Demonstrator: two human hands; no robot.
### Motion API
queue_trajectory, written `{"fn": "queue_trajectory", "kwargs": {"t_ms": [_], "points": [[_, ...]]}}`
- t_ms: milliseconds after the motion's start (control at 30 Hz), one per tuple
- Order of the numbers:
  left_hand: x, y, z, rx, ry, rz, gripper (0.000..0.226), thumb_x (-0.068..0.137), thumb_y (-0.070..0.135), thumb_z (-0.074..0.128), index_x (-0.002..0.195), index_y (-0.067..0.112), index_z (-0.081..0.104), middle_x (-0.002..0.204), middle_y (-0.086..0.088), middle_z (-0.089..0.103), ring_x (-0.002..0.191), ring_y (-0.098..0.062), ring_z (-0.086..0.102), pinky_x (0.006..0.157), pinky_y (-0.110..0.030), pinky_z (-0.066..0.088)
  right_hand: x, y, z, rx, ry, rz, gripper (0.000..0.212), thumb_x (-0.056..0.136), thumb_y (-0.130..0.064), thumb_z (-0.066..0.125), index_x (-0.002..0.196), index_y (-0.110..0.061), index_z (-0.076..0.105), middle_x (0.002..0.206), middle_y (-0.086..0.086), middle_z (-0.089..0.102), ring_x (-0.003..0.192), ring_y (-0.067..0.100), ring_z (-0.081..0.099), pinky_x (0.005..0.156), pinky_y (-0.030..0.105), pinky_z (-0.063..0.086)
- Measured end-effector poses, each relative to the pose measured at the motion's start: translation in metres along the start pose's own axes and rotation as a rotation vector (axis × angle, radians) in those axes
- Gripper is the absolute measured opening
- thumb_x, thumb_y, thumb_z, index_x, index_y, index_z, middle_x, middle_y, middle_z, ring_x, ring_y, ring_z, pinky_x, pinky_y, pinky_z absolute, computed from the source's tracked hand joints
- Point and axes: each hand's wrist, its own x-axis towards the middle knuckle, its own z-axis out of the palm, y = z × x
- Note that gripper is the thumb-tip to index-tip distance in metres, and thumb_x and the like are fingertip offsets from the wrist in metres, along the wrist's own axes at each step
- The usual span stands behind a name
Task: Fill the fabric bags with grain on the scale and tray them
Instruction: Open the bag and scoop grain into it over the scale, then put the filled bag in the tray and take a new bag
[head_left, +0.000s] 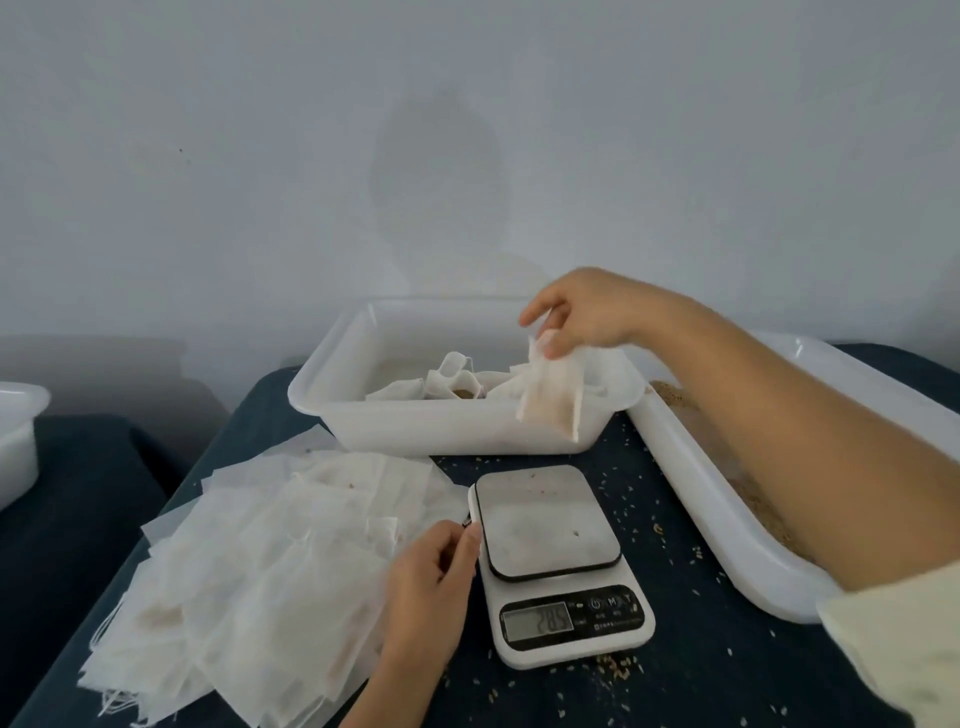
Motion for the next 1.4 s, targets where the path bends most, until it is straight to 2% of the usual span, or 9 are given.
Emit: {"fn": "queue_trajectory", "kwargs": {"t_ms": [200,433,533,633,800,1100,1233,1300,1400], "points": [[0.003,-0.002,0.002,-0.026,-0.051,-0.018,0.029,0.085,0.045,0.051,0.063,0.027,0.053,0.049,0.009,0.042,0.047,-0.004,0.036,0.049,-0.023,0.032,0.062,0.021,-0.031,-0.157,0.032,0.005,0.044,0.083,0.005,0.062,0.121,-0.018,0.063,0.097,-0.005,0.063,0.094,0.013,0.057,0.079,0.022,0.040],[0.003,0.002,0.002,0.029,-0.061,-0.027,0.026,0.086,0.034,0.058,0.060,0.030,0.053,0.051,0.001,0.050,0.049,-0.011,0.042,0.055,-0.026,0.039,0.116,0.090,0.026,-0.250,0.357,0.107,0.032,0.093,-0.002,0.046,0.117,-0.010,0.065,0.126,0.014,0.059,0.115,0.030,0.055,0.092,0.029,0.040],[0.003,0.008,0.002,0.062,-0.070,-0.025,0.034,0.087,0.033,0.058,0.054,0.030,0.049,0.049,0.004,0.049,0.050,-0.012,0.043,0.057,-0.026,0.039,0.118,0.111,0.055,-0.253,0.242,0.130,0.037,0.091,0.004,0.043,0.118,-0.010,0.064,0.122,0.012,0.060,0.105,0.026,0.057,0.080,0.026,0.040],[0.002,0.015,0.001,0.090,-0.084,-0.043,0.031,0.087,0.035,0.057,0.059,0.025,0.051,0.049,0.007,0.047,0.052,-0.012,0.044,0.059,-0.027,0.039,0.110,0.122,0.069,-0.263,0.096,0.113,0.035,0.091,0.006,0.044,0.114,-0.009,0.066,0.116,0.009,0.064,0.099,0.021,0.059,0.083,0.024,0.044],[0.001,0.016,0.002,0.101,-0.057,-0.045,0.031,0.087,0.032,0.059,0.058,0.026,0.053,0.052,0.004,0.052,0.049,-0.006,0.044,0.057,-0.025,0.040,0.098,0.118,0.066,-0.178,0.134,0.067,0.037,0.089,0.007,0.042,0.109,-0.011,0.068,0.111,0.005,0.064,0.099,0.020,0.059,0.085,0.025,0.046],[-0.023,0.046,0.014,0.168,-0.145,0.355,0.021,0.082,0.021,0.065,0.075,0.040,0.060,0.090,0.022,0.062,0.076,0.002,0.060,0.066,-0.005,0.043,0.043,0.132,0.050,0.094,0.401,0.190,0.035,0.091,-0.006,0.044,0.118,-0.016,0.063,0.121,0.004,0.061,0.107,0.021,0.058,0.087,0.028,0.045],[-0.041,0.104,0.056,-0.219,-0.577,-0.021,0.015,0.086,0.035,0.063,0.099,0.043,0.062,0.098,0.021,0.064,0.094,0.006,0.060,0.072,-0.007,0.046,0.009,0.145,0.039,0.087,0.322,0.376,0.018,0.088,-0.008,0.046,0.097,-0.007,0.062,0.104,0.010,0.060,0.092,0.025,0.057,0.079,0.035,0.047],[-0.045,0.126,0.089,-0.247,-0.702,-0.167,0.045,0.084,0.048,0.060,0.127,0.040,0.047,0.111,0.030,0.054,0.103,0.010,0.053,0.079,-0.007,0.043,-0.004,0.147,0.041,0.109,0.263,0.424,0.016,0.091,-0.012,0.047,0.078,-0.008,0.055,0.088,0.010,0.057,0.084,0.025,0.055,0.074,0.033,0.045],[-0.045,0.151,0.130,-0.317,-0.712,-0.250,0.072,0.082,0.051,0.061,0.142,0.026,0.029,0.135,0.010,0.046,0.122,-0.008,0.045,0.099,-0.025,0.039,-0.014,0.151,0.047,0.245,0.274,0.441,0.020,0.093,-0.016,0.048,0.075,-0.010,0.054,0.081,0.008,0.057,0.078,0.023,0.056,0.068,0.031,0.046]]}}
